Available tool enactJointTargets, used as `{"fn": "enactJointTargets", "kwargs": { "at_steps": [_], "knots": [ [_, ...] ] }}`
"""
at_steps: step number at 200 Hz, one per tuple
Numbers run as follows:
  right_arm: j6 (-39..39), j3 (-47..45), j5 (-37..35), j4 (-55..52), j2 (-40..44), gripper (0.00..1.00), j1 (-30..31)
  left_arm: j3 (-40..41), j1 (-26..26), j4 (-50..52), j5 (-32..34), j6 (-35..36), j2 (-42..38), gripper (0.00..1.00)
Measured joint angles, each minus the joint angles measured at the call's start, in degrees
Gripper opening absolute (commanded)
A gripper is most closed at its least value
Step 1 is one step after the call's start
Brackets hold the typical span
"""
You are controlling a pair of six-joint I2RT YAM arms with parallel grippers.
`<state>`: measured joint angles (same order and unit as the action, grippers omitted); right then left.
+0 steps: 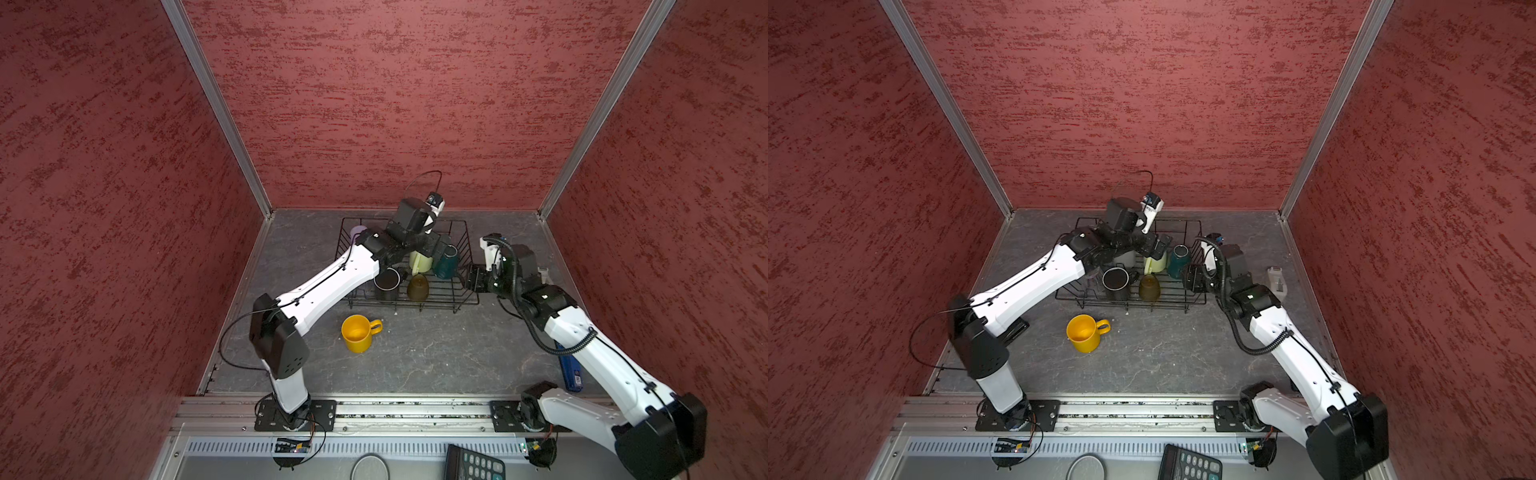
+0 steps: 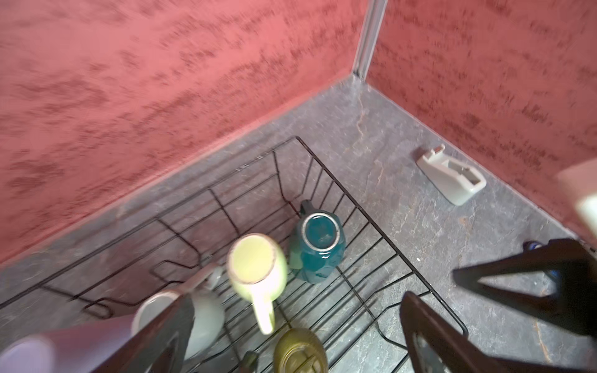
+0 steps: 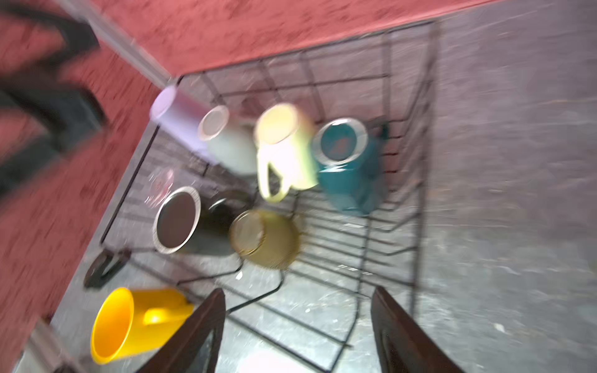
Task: Load cups into a dish rack
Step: Place the cup upside down at the dish rack, then pick up the cup from the center of the table.
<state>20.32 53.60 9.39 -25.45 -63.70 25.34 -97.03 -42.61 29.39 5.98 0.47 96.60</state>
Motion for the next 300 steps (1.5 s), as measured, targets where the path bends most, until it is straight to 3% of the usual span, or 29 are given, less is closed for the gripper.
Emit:
{"fn": "enactJointTargets", "kwargs": {
  "at_steps": [51,92,131,206,300],
  "knots": [
    [2.71,7.89,-5.25,-4.22,-5.88,0.61,18.03,16.94,14.05,-8.17,0.09,-4.68,-18.47,1.00],
    [8.63,11.74,-9.75,-5.11,-13.99,0.60,30.97,26.27,24.57,-10.16,-1.95,-9.86,-25.94,1.00],
    [14.88,18.49,-13.44,-7.91,-23.78,0.60,38.88,33.40,34.88,-11.28,-5.09,-15.28,-31.34,1.00],
    [23.28,22.23,-15.80,-8.66,-34.75,0.54,42.51,36.83,40.54,-13.62,-12.33,-19.37,-33.73,1.00],
    [23.67,30.51,-15.78,-9.84,-42.86,0.46,41.94,38.16,42.40,-14.40,-16.92,-21.29,-34.56,1.00]
  ]
}}
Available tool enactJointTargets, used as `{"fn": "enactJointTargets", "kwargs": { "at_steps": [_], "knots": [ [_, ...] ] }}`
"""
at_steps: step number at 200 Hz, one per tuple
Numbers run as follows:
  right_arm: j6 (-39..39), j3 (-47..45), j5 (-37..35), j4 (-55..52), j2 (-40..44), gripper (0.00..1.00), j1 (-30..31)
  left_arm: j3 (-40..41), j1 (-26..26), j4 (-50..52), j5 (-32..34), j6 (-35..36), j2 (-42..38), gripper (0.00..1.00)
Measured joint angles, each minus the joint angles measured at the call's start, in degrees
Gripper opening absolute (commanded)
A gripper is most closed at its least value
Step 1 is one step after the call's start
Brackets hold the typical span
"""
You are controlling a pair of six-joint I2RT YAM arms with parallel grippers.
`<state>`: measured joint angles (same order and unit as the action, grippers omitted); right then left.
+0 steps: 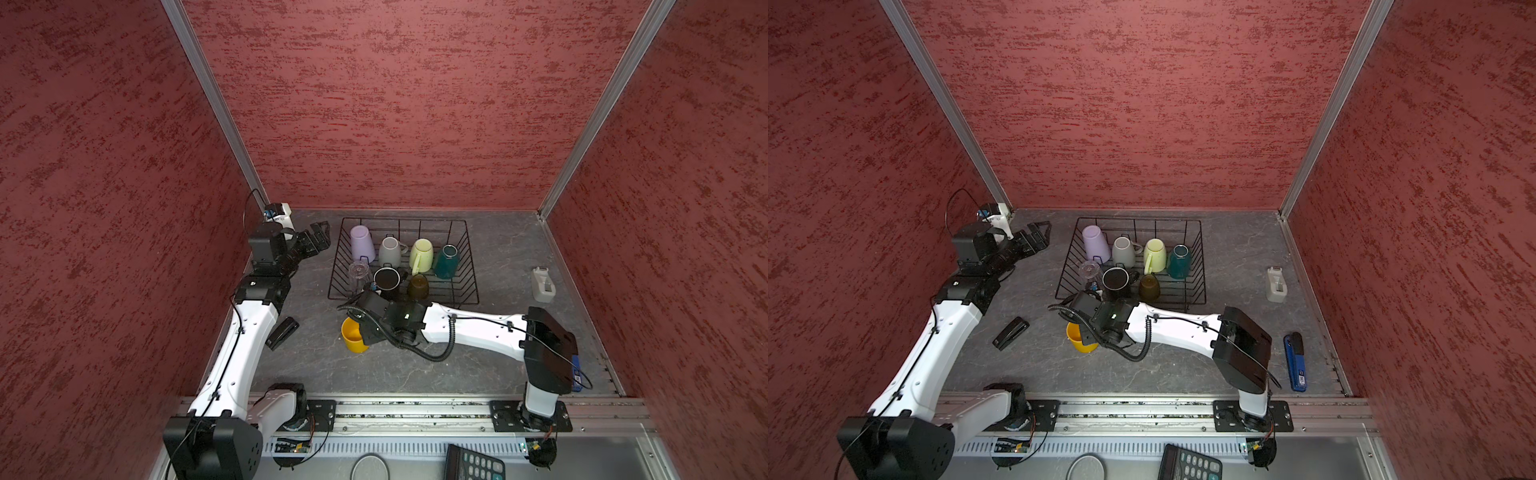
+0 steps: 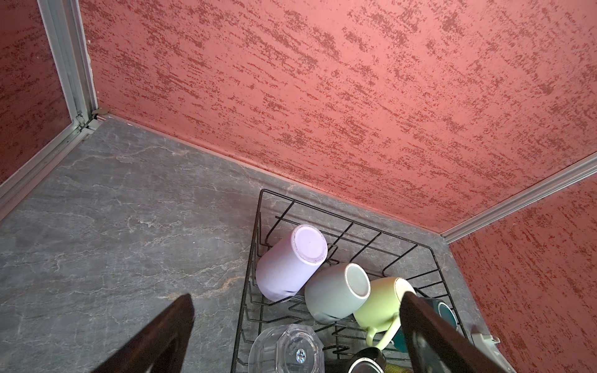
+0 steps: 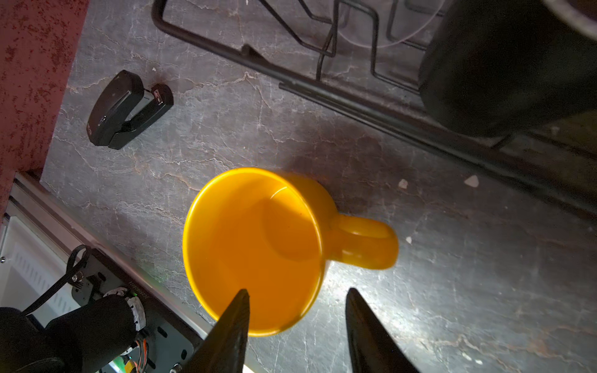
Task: Load cups into a dish rack
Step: Pick up the cup from the center of the table.
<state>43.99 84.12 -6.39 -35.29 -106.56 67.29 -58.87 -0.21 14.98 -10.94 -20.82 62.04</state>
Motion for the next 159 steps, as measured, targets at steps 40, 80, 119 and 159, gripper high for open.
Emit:
{"fn": "enactJointTargets", "kwargs": {
  "at_steps": [40,80,119,159],
  "knots": [
    [-0.79,1.36,0.57,-0.55,-2.36,0.42,-0.22,0.00,0.26,-0.04,-0.83,-0.20,-0.26,1.00],
    [-2.01,2.84,0.85,-1.36,-4.20,0.40,-0.48,0.00,0.31,-0.04,-1.05,-0.39,-0.26,1.00],
    [-3.52,5.31,0.83,-2.40,-6.21,0.40,-0.68,0.00,0.33,-0.04,-1.07,-0.39,-0.26,1.00],
    [-5.01,7.74,0.50,-4.26,-8.72,0.40,-0.79,0.00,0.44,-0.02,-1.20,-0.39,-0.26,1.00]
  ]
}}
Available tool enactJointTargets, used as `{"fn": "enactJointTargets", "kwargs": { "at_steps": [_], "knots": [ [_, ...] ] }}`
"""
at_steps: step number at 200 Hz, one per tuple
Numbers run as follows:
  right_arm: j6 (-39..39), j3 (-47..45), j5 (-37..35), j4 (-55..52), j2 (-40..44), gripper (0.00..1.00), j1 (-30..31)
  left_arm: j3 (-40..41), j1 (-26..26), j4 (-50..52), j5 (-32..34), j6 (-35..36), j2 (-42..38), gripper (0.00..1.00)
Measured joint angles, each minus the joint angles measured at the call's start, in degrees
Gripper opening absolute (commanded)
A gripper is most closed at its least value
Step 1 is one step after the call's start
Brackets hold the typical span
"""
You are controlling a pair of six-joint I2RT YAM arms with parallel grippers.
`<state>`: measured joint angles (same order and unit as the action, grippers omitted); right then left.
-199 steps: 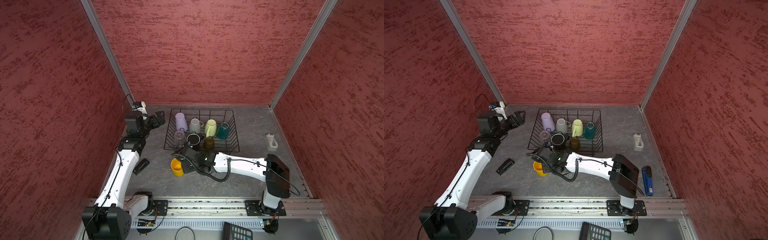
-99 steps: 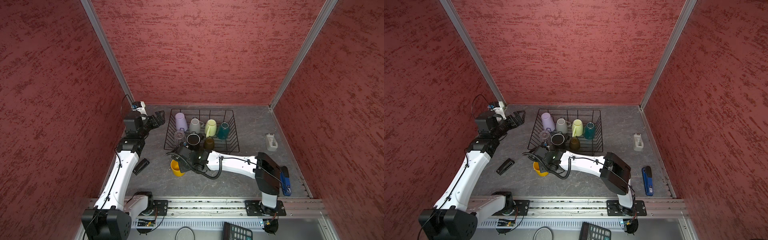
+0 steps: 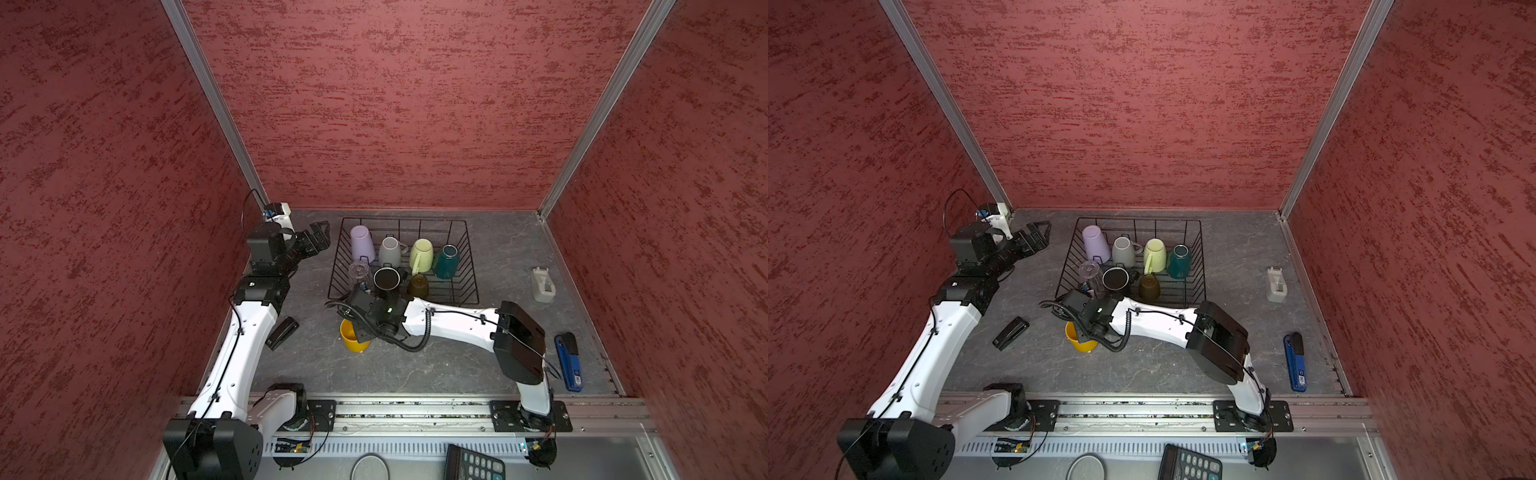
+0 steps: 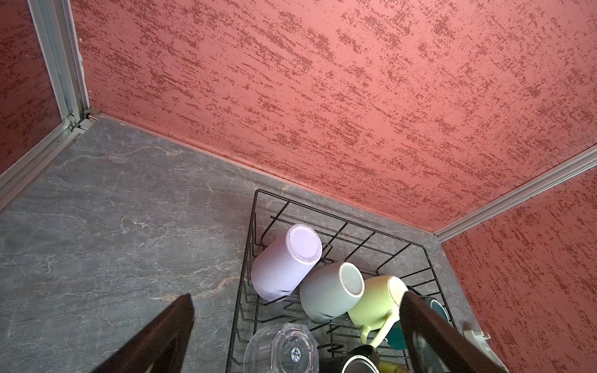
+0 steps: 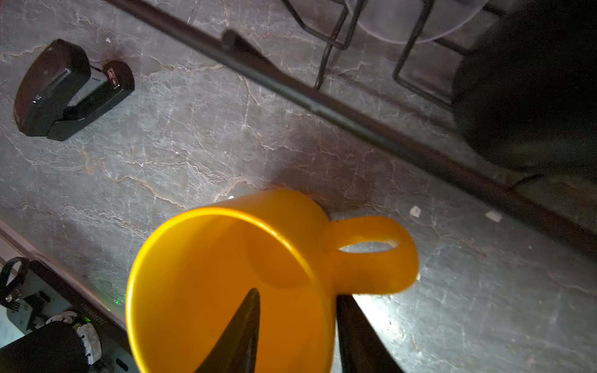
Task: Load cups into a dish rack
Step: Pick up the cup from the center of the table.
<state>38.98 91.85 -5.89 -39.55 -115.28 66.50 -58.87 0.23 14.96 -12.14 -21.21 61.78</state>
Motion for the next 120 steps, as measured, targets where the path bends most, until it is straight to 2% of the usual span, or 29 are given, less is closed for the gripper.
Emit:
{"fn": "enactJointTargets", "kwargs": {
  "at_steps": [57,120],
  "knots": [
    [-2.34,6.86,-0.83,-3.78,-4.48,0.41,-0.02,0.00,0.26,-0.02,-0.04,-0.04,0.00,1.00],
    [-3.74,7.98,-1.01,-4.87,-6.21,0.37,-0.02,0.00,0.79,-0.02,-0.04,-0.44,0.00,1.00]
  ]
}}
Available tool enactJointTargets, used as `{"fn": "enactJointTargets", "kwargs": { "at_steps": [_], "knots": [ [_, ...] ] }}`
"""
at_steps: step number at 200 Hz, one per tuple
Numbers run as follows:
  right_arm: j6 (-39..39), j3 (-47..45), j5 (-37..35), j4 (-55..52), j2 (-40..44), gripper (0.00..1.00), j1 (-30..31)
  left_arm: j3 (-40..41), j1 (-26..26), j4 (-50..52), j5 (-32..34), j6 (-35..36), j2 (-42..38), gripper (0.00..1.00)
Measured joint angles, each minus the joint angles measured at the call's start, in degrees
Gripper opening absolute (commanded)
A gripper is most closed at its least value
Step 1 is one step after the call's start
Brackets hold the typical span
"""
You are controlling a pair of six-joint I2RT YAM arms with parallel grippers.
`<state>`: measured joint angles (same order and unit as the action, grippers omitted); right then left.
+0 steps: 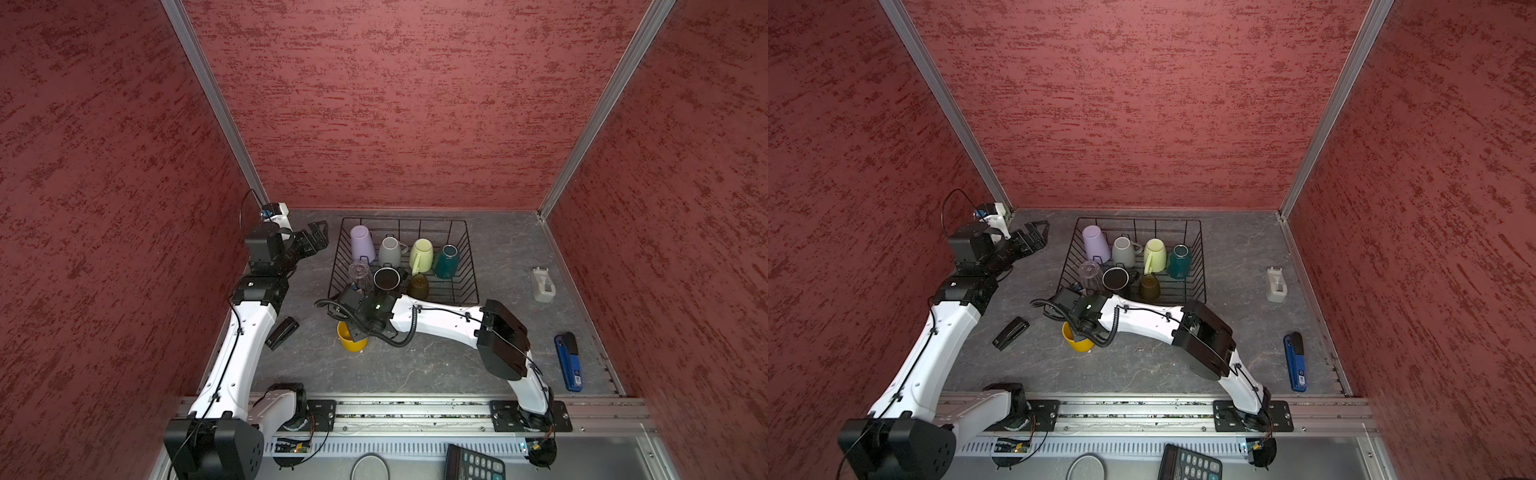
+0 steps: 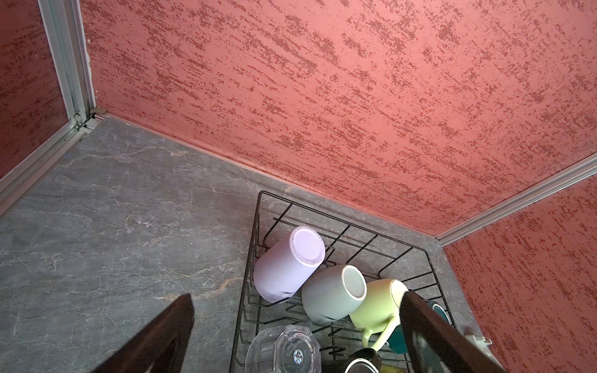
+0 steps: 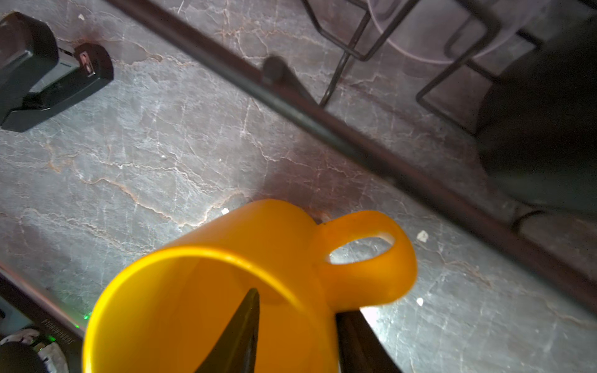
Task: Load cups into a dish rack
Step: Pick up the cup from the center of the table.
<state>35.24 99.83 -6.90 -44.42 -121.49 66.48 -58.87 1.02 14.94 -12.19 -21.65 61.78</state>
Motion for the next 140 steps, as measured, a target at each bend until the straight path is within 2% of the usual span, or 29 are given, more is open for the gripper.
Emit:
{"fn": "enactJointTargets", "kwargs": {
  "at_steps": [43,112,140],
  "knots": [
    [-1.03,0.13,-0.07,-0.04,-1.40,0.27,0.02,0.00,0.07,0.00,0.00,-0.04,-0.02,1.00],
    [-1.95,-3.76,0.13,2.19,0.39,0.00,0.02,0.00,0.57,0.00,-0.02,-0.59,-0.39,1.00],
    [-2.08,-6.69,0.31,4.92,1.95,0.00,0.02,0.00,0.68,-0.02,-0.02,-0.63,-0.39,1.00]
  ]
}}
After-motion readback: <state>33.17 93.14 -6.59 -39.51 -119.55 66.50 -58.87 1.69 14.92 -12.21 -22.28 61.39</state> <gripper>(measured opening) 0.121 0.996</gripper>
